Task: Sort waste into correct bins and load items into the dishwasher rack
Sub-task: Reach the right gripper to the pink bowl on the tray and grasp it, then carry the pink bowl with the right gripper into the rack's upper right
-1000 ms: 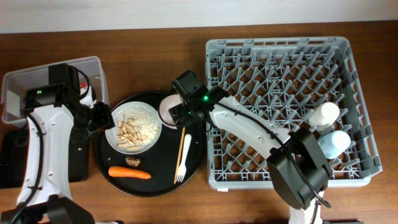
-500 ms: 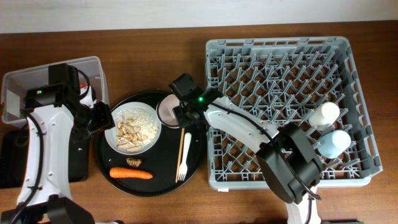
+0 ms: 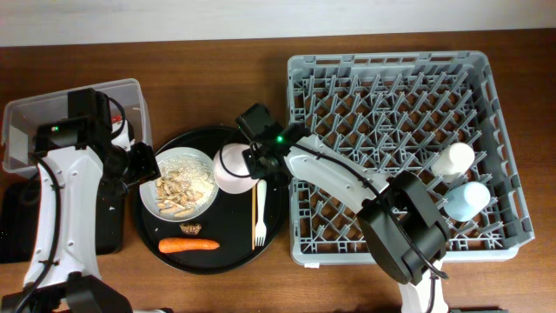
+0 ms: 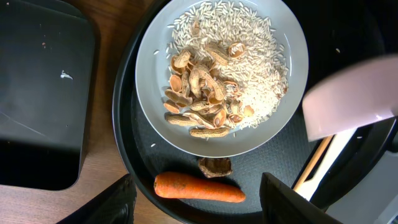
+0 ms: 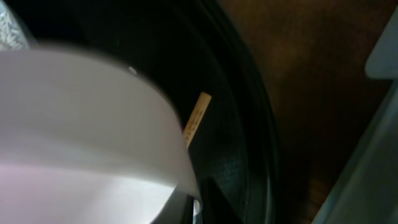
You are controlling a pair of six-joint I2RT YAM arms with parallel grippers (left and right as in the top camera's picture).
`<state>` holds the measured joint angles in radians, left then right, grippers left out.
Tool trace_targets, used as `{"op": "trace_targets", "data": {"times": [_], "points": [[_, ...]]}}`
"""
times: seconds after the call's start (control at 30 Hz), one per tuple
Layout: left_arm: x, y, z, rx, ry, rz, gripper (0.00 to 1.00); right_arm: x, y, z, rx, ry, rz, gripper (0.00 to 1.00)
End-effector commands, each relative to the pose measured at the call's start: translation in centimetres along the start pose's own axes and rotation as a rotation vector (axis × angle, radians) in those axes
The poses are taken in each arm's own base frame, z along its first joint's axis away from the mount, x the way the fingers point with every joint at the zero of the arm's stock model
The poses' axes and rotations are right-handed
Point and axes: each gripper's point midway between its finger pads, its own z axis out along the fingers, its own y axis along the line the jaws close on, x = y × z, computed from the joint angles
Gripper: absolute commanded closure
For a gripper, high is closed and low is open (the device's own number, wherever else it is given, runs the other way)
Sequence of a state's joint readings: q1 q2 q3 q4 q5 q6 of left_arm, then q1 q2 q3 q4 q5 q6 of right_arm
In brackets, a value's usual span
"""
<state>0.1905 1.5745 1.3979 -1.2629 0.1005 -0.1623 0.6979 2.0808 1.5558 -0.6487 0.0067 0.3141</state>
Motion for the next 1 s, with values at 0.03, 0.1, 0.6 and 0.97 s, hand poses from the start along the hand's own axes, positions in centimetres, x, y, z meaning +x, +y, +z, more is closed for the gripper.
{"op": "trace_targets", "data": {"times": [0.03,0.1,0.6,0.97], "points": [[0.2,-0.1,-0.3,0.012,-0.011,-0.012,0.37,-0.5,-0.1,-1.0,0.043,-0.011,-0.018,0.96],[0.2,-0.1,-0.3,0.013,-0.011,-0.012,0.37,-1.7,-1.1,-2.9,0.111,-0.046,-0.017,0.96],[0.1,-0.1,-0.3,0.013,-0.012,-0.012,0.37,-3.3,-20.5,-26.1,0.705,-0.220,0.259,0.96],[0.1,-0.1,-0.3,0.013,-0.014,-0.011,0.37,5.0,-37.1,-29.0,1.175,-0.085,0.671,0.96]]}}
